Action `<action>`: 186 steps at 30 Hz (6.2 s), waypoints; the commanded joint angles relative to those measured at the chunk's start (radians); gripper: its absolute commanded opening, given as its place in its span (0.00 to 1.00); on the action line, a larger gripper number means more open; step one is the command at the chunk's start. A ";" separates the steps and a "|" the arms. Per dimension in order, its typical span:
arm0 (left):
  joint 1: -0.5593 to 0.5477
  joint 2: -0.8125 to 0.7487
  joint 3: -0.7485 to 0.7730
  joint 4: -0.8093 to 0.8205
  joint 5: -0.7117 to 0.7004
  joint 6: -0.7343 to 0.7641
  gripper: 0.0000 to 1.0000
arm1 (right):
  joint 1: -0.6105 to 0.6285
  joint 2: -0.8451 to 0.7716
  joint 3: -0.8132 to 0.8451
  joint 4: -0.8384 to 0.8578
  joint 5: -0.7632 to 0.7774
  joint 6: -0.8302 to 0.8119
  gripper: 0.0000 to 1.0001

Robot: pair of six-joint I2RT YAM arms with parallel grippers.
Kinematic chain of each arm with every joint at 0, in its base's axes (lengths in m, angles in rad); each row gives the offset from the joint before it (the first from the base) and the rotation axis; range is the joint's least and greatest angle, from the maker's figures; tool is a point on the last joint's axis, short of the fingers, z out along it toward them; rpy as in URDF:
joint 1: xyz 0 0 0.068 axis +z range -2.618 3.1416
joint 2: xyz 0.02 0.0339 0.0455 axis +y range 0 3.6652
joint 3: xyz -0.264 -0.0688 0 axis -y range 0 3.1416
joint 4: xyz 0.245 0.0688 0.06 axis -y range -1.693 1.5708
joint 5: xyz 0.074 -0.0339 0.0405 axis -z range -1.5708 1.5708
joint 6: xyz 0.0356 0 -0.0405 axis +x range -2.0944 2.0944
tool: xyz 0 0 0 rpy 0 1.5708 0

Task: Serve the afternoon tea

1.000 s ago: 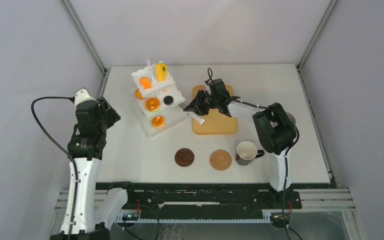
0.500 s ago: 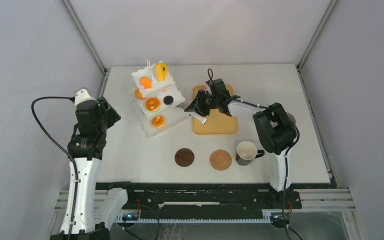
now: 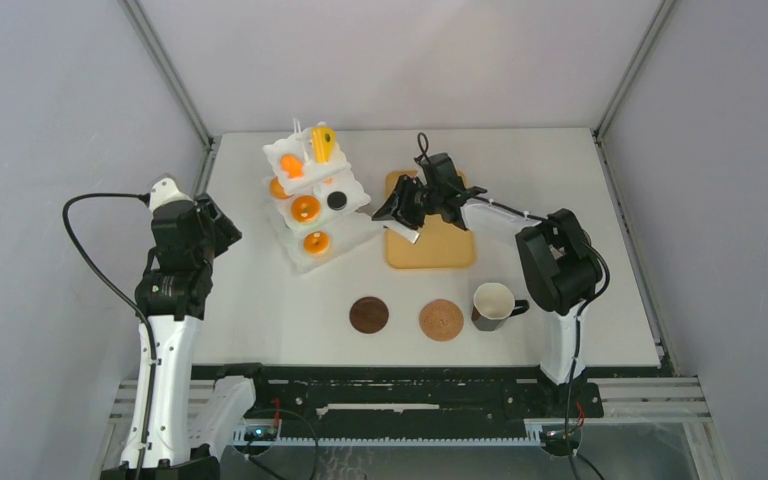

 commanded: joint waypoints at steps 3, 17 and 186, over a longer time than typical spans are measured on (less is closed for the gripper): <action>0.008 -0.003 0.008 0.029 0.023 0.012 0.66 | -0.011 -0.106 0.013 -0.019 0.017 -0.066 0.47; 0.007 -0.007 -0.008 0.033 0.025 0.010 0.66 | -0.041 -0.367 -0.129 -0.210 0.417 -0.289 0.32; 0.007 -0.012 -0.024 0.049 0.086 -0.023 0.65 | -0.197 -0.742 -0.360 -0.363 0.777 -0.434 0.17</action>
